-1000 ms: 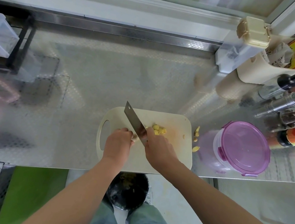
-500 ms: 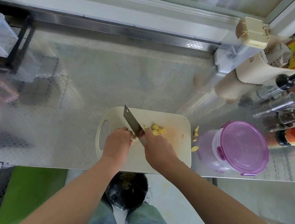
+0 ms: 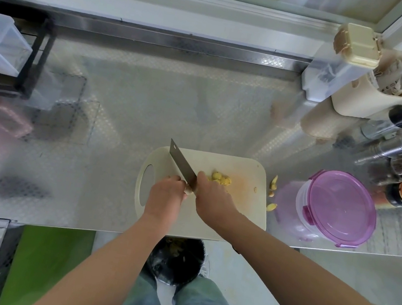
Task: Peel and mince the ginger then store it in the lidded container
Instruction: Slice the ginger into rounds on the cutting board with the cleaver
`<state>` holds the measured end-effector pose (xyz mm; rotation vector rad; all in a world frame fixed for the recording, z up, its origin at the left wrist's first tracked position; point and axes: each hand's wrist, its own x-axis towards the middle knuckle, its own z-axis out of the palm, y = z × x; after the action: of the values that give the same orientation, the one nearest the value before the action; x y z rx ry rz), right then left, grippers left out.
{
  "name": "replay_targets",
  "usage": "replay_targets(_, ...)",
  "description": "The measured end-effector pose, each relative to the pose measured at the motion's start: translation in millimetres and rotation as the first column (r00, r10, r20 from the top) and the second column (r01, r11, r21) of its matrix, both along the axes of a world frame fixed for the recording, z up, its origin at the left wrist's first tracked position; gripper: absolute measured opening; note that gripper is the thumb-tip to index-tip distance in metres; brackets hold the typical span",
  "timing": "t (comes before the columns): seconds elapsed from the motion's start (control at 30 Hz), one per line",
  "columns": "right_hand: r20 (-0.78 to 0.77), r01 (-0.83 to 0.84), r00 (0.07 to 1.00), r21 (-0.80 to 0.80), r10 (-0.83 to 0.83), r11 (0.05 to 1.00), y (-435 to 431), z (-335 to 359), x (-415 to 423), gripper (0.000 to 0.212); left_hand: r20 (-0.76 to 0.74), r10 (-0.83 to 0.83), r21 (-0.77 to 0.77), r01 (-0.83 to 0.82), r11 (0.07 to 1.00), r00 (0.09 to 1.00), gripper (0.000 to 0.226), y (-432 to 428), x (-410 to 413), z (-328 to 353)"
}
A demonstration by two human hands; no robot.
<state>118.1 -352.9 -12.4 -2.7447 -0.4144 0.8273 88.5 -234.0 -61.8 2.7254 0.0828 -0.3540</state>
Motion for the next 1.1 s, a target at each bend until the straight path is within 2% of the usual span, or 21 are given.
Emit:
replay_targets(0.37, -0.009, 0.055, 0.998, 0.038, -0.054, 0.998, -4.0, -18.0, -0.6, 0.016, -0.008, 0.005, -0.017, -0.005, 1.000, 1.000, 0.021, 1.9, 0.2, 4.3)
replay_targets(0.57, 0.006, 0.070, 0.997, 0.144, -0.071, 0.987, -16.4, -8.0, 0.6, 0.008, -0.016, 0.019, -0.038, -0.019, 0.999, 1.000, 0.016, 1.7, 0.0, 4.5)
replay_targets(0.77, 0.040, 0.022, 0.999, 0.082, -0.026, 0.996, -15.7, -4.4, -9.0, 0.014, 0.000, 0.002, 0.007, -0.002, 1.000, 1.000, 0.018, 2.7, 0.6, 2.0)
replay_targets(1.0, 0.049, 0.012, 0.999, 0.000, -0.012, 1.000, -13.6, 1.4, -15.4, 0.032, -0.020, 0.001, 0.022, 0.000, 1.000, 1.000, 0.020, 2.1, 2.7, 1.3)
replay_targets(1.1, 0.030, 0.013, 0.999, -0.013, -0.012, 1.000, -6.3, 0.1, -12.7, 0.030, -0.024, 0.007, 0.012, -0.007, 1.000, 1.000, 0.021, 1.3, 3.5, 0.6)
